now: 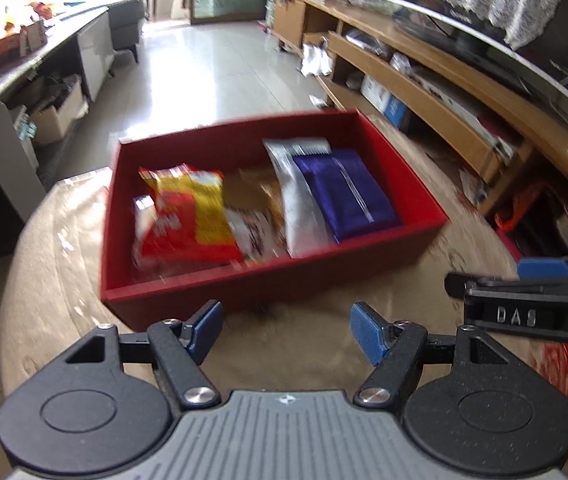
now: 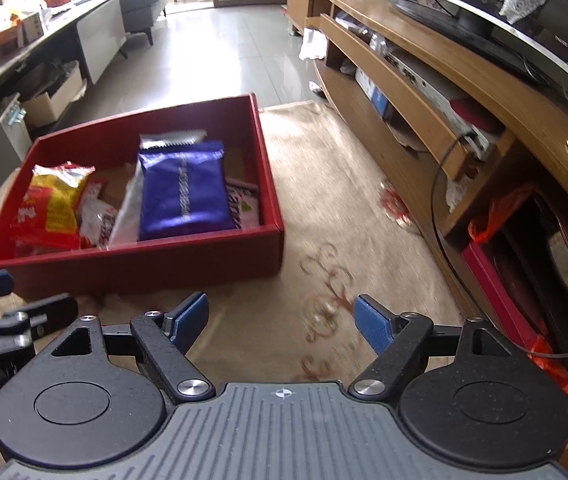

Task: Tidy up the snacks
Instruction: 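Move left tool to the sausage pack while right tool moves to the gold snack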

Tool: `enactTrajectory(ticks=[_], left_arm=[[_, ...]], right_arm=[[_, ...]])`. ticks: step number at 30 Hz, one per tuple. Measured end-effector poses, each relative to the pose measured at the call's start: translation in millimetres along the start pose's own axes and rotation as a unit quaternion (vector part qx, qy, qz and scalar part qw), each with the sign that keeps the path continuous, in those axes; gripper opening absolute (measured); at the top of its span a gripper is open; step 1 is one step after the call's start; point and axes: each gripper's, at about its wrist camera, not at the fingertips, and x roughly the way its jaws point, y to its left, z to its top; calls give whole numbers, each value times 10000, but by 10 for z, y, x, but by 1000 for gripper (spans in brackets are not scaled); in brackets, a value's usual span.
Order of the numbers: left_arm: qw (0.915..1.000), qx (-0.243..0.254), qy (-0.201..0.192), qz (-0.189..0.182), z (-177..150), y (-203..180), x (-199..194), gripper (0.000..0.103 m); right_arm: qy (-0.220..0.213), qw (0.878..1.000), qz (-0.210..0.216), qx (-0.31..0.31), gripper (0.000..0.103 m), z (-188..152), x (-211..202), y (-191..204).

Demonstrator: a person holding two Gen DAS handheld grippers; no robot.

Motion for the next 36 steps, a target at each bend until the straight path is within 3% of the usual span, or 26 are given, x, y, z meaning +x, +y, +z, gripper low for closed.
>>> enactTrajectory(ticks=[14, 19, 23, 27, 31, 36], left_arm=[[9925, 213, 1062, -572, -690, -451, 134, 67], [9904, 158, 1214, -643, -785, -598, 155, 68], [9897, 84, 1301, -599, -812, -699, 221, 74], [9917, 207, 1240, -268, -877, -784, 287, 80], [9926, 9, 1196, -217, -863, -660, 262, 81], [9924, 279, 1196, 68, -909, -575, 250, 81]], right_arm=[[61, 9999, 80, 89, 86, -350, -221, -213], [21, 9997, 178, 191, 86, -366, -259, -313], [10, 9993, 288, 232, 86, -377, -273, -365], [-19, 9991, 361, 231, 86, -378, -299, -385], [-47, 9988, 433, 203, 86, -368, -326, -384], [-48, 9987, 488, 96, 86, -358, -337, -338]])
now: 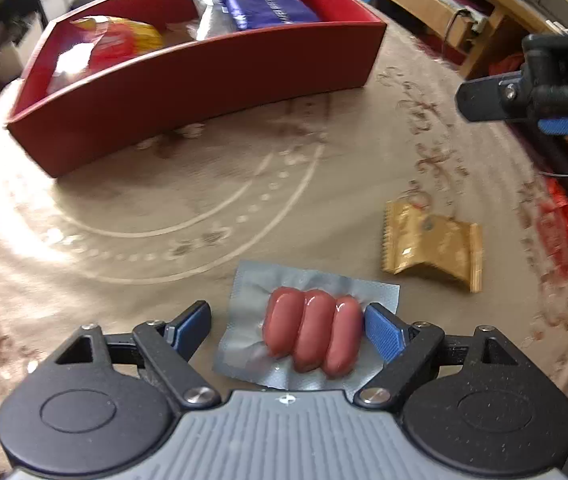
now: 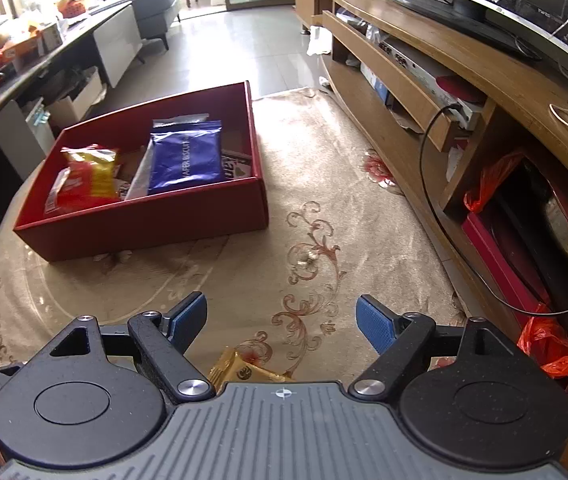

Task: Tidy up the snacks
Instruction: 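Move left tool to the sausage pack while right tool moves to the gold snack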

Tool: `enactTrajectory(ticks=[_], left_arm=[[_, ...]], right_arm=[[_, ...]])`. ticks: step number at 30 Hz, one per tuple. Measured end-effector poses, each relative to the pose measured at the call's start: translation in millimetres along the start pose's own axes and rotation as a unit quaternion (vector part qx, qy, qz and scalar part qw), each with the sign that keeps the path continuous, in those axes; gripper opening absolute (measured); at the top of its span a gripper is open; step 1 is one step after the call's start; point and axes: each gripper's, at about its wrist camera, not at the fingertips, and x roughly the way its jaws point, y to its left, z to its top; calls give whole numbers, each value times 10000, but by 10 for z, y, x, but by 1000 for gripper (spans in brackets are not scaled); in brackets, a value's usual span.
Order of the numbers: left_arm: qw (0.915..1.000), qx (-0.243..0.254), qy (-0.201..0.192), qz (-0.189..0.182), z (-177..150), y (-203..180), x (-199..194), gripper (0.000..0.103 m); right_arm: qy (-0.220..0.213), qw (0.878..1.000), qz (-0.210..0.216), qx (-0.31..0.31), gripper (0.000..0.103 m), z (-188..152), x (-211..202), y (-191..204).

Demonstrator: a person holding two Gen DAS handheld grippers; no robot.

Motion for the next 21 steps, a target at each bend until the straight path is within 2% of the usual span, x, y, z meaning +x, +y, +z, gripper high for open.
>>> enactTrajectory(ticks=[4, 7, 11, 15, 17, 19, 21], left_arm=[[9994, -266, 54, -231, -2, 52, -29, 81], [9993, -129, 38, -360, 11, -49, -28, 82], [9998, 152, 69, -115, -1, -201, 50, 85], [9996, 78, 66, -261, 15, -218, 32, 86], [9996, 213, 82, -169, 11, -242, 47, 86], [9992, 371, 87, -72, -6, -287, 89, 94], [9981, 608, 65, 55, -34, -364, 134, 97]], right_arm=[[-32, 10000, 14, -6, 86, 13, -16, 6], [-20, 10000, 22, -3, 86, 15, -12, 7], [16, 10000, 7, -31, 87, 7, 5, 13], [41, 10000, 2, -23, 87, 13, 18, 15], [52, 10000, -6, -34, 87, 16, 27, 22], [65, 10000, -16, -39, 87, 19, 41, 26], [76, 10000, -11, -44, 87, 17, 46, 35]])
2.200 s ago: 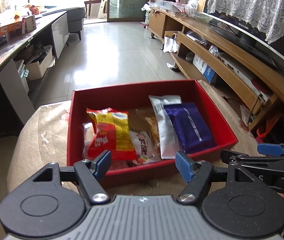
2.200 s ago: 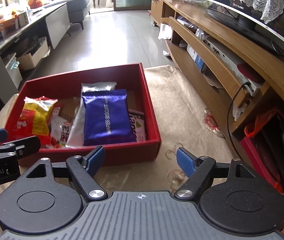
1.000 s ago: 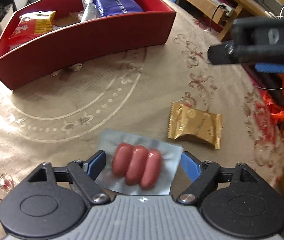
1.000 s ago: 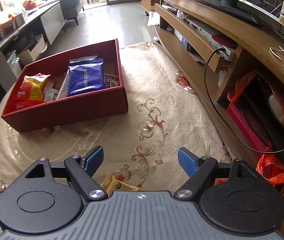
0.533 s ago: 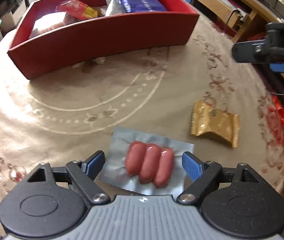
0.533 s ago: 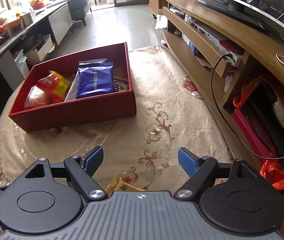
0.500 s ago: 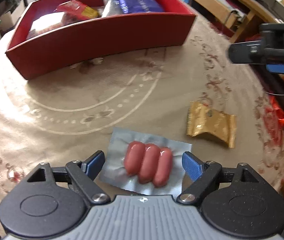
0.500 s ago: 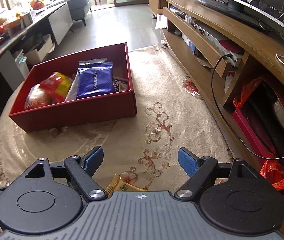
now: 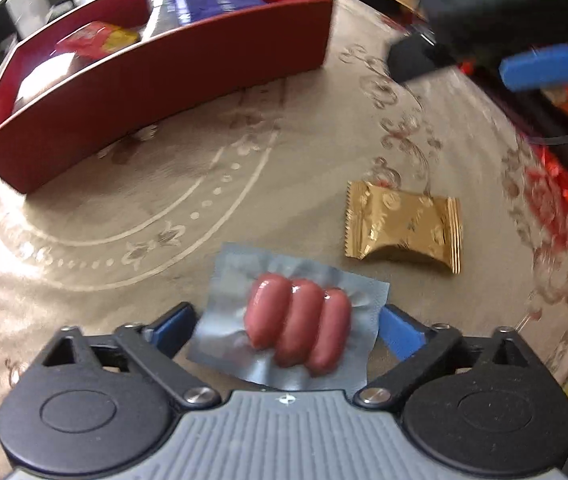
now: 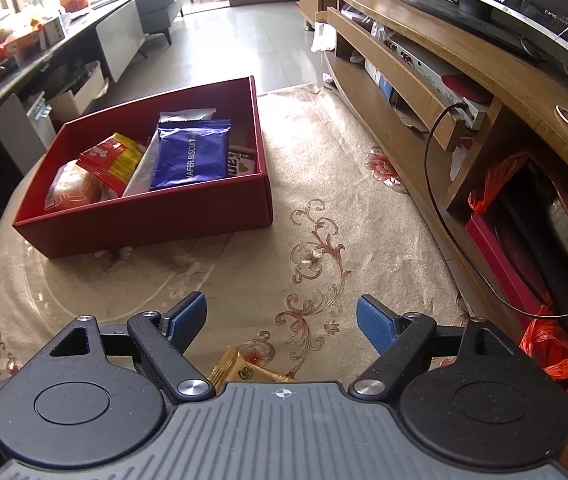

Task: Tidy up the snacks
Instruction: 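Grasp the sausage pack with left tool while right tool grasps the gold foil snack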

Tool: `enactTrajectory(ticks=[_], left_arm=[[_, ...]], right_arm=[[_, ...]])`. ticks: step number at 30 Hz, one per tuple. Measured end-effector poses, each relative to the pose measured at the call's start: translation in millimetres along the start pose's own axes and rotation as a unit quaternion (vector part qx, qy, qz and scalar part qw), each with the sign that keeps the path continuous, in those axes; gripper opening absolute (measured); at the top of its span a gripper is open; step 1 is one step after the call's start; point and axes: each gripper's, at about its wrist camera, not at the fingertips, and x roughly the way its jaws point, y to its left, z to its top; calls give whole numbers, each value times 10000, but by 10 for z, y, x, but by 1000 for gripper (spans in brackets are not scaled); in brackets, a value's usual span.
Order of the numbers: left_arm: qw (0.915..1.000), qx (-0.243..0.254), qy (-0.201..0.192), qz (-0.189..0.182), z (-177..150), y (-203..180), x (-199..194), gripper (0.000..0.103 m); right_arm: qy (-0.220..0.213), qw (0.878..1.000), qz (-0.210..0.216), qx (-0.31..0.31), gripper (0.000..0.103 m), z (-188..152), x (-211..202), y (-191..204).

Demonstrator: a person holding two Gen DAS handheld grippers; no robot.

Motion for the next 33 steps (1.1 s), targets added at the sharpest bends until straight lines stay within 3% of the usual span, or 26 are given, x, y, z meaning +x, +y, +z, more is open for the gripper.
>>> enactTrajectory(ticks=[2, 4, 8, 9, 10, 12, 20, 25, 33], left_arm=[[10000, 33, -67, 55, -28, -14, -12, 97], [10000, 39, -71, 2, -31, 33, -39, 89], [9991, -364, 0, -230, -13, 264, -102, 80], [9984, -479, -12, -295, -1, 325, -131, 76], [9978, -560, -24, -344, 13, 373, -161, 61], [9971, -637, -32, -427, 26, 461, -202, 53], [9905, -1063, 222, -849, -8, 710, -203, 54], [9886, -1248, 171, -822, -54, 841, -284, 56], [9833, -1608, 84, -845, -74, 1090, -344, 59]], right_arm=[[30, 10000, -4, -22, 87, -8, 15, 4], [104, 9999, 7, -8, 87, -22, 45, -19], [288, 9995, -66, 105, 87, -56, 123, -94], [337, 9993, -89, 125, 87, -64, 145, -110], [392, 9991, -95, 134, 87, -73, 169, -115], [507, 9986, -64, 108, 87, -98, 212, -106], [878, 9953, 29, -408, 87, -160, 533, 62], [1086, 9919, 295, -581, 84, -125, 730, 163], [1305, 9864, 453, -892, 84, -369, 568, 253]])
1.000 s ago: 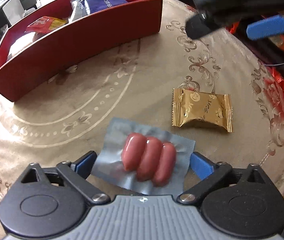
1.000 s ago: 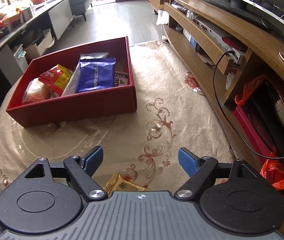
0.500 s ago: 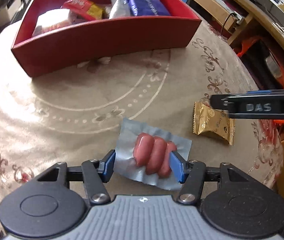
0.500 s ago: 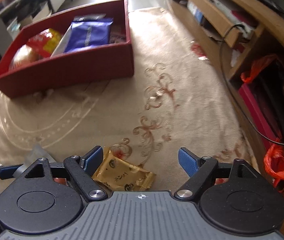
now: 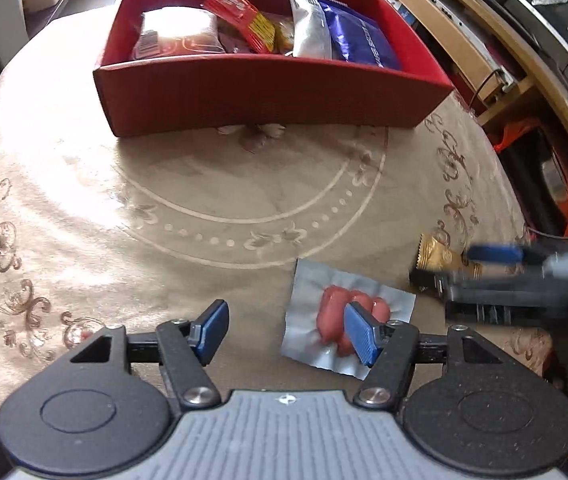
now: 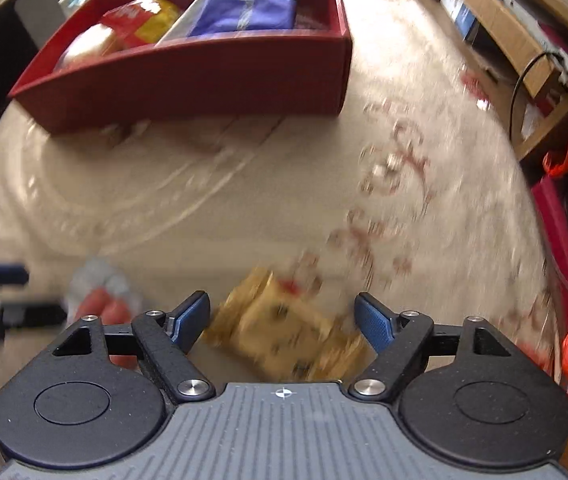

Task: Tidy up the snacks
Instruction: 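Grasp the sausage pack with left tool while right tool grasps the gold foil snack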

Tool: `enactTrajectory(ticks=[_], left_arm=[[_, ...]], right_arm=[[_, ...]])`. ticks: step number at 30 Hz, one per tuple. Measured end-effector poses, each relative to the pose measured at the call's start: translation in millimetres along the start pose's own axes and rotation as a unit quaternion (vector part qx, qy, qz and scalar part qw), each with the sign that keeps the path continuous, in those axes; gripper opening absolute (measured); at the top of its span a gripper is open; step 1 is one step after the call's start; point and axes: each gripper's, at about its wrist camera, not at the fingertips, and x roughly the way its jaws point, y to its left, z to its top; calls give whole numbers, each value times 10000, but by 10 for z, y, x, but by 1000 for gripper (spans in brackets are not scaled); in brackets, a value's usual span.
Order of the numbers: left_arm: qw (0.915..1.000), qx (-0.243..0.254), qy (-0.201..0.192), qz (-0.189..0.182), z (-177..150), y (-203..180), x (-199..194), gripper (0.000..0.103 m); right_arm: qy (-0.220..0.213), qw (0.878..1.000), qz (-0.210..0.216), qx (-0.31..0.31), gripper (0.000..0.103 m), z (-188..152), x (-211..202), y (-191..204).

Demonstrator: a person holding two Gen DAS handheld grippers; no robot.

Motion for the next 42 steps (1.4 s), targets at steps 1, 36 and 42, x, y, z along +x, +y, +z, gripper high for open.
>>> enactTrajectory(ticks=[1, 36, 42], left_arm=[[10000, -1, -7, -20, 2, 8, -11, 60], [9968, -776, 126, 168, -335, -328, 159, 68], [9982, -383, 39, 470, -309, -469, 219, 74]], right_arm=[[35, 10000, 9, -73, 81, -62, -33, 42], [-106, 9993, -352, -103, 46, -171, -238, 167], [-140, 9996, -253, -3, 46, -150, -250, 51]])
